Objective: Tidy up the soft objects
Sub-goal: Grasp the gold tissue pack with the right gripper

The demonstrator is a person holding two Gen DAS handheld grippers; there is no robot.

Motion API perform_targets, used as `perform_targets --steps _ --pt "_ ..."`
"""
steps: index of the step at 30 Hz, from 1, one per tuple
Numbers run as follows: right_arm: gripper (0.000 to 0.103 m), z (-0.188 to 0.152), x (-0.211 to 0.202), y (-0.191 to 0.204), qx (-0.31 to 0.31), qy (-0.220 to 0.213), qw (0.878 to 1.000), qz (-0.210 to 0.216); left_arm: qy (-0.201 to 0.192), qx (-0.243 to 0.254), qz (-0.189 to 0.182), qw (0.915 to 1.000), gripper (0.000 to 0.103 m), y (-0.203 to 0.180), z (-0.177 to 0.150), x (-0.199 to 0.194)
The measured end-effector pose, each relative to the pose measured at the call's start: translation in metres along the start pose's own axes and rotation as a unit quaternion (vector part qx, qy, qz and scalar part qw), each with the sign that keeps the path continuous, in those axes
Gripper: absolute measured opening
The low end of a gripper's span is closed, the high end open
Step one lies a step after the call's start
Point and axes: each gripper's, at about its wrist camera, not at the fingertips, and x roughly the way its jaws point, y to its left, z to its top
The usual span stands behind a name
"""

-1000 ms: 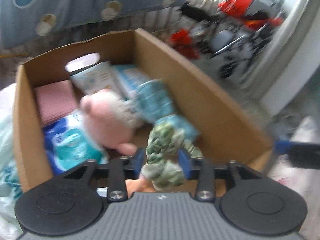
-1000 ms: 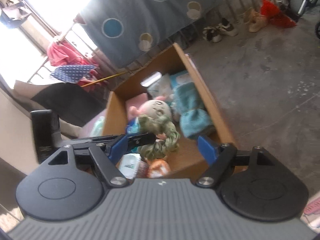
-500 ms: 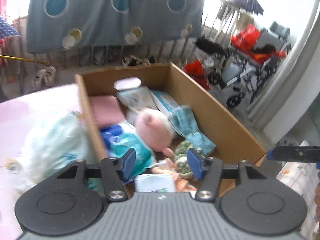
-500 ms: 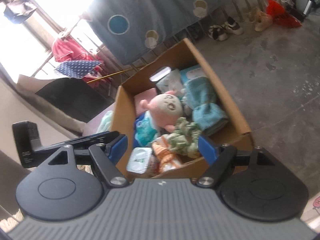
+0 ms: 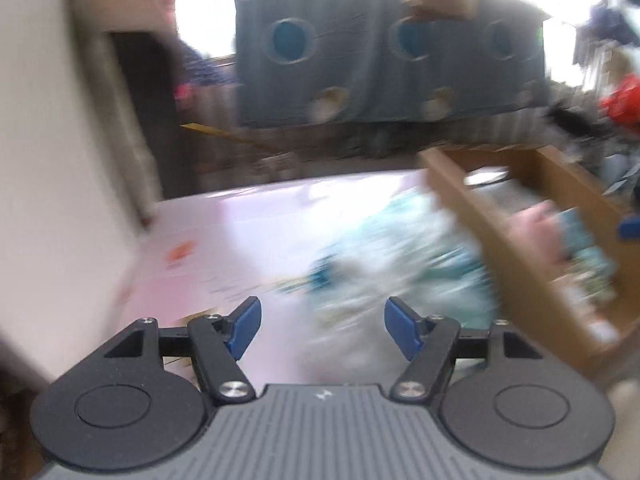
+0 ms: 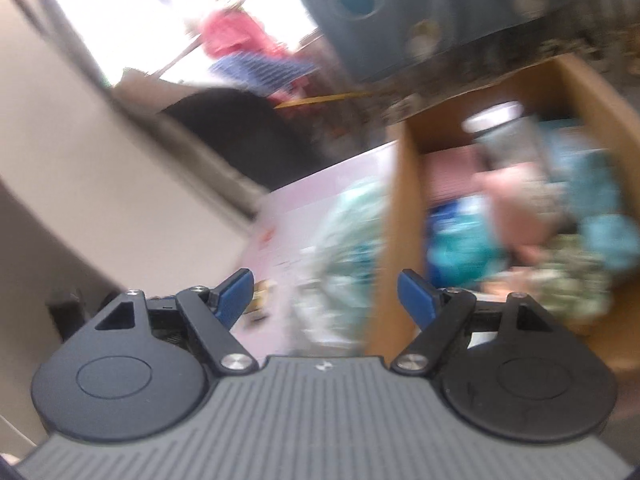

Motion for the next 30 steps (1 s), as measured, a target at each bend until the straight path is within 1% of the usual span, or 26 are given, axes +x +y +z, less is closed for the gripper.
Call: perform_targets --steps 3,5,8,11,13,15,17,19,21,23,25,27,28,30 --pt "0.079 0.007 0.061 0.032 -0.006 0.046 0.998 0.046 0.012 -0.006 0.046 0.9988 0.07 0.027 -0.017 0.01" --pt "0.079 0.009 0.104 0.053 -0.012 0.079 0.994 0.068 0.018 -0.015 0.058 0.9981 0.07 0.045 -0.027 0.019" --pt "0.079 0.008 0.174 0.074 -0.004 0.134 0.987 0.09 0.03 -0.038 0.045 0.9978 0.075 0.067 -0.038 0.035" --pt "0.079 0.004 0.242 0.087 0.015 0.181 0.979 0.09 0.044 -0.061 0.017 0.997 0.077 0.089 -0.043 0.061" --pt "0.079 0.001 0.283 0.09 0.027 0.199 0.977 0.075 0.059 -0.08 0.002 0.9951 0.077 0.1 -0.044 0.08" --pt "0.079 -0.001 0.314 0.092 0.035 0.208 0.976 0.059 0.069 -0.098 -0.009 0.9928 0.077 0.109 -0.044 0.099" --pt "0.079 -0.003 0.34 0.092 0.042 0.213 0.975 0.045 0.083 -0.11 -0.015 0.9904 0.077 0.118 -0.045 0.115" --pt "0.078 -0.003 0.362 0.091 0.044 0.216 0.975 0.032 0.097 -0.118 -0.01 0.9883 0.077 0.122 -0.044 0.13" --pt "0.076 -0.003 0.377 0.085 0.047 0.218 0.975 0.018 0.112 -0.128 -0.012 0.9854 0.077 0.128 -0.044 0.143" --pt "0.073 -0.006 0.392 0.08 0.049 0.224 0.973 0.004 0.127 -0.136 -0.022 0.9823 0.076 0.132 -0.046 0.155" --pt "0.068 -0.012 0.405 0.074 0.05 0.234 0.971 -0.01 0.137 -0.136 -0.025 0.9808 0.07 0.132 -0.049 0.161" --pt "0.063 -0.02 0.416 0.067 0.054 0.245 0.968 -0.016 0.14 -0.131 -0.021 0.9812 0.066 0.131 -0.051 0.164" --pt "0.059 -0.023 0.419 0.066 0.057 0.247 0.967 -0.012 0.139 -0.128 -0.02 0.9817 0.063 0.13 -0.052 0.165" --pt "0.056 -0.025 0.422 0.066 0.064 0.251 0.966 -0.001 0.136 -0.124 -0.018 0.9828 0.061 0.128 -0.051 0.163"
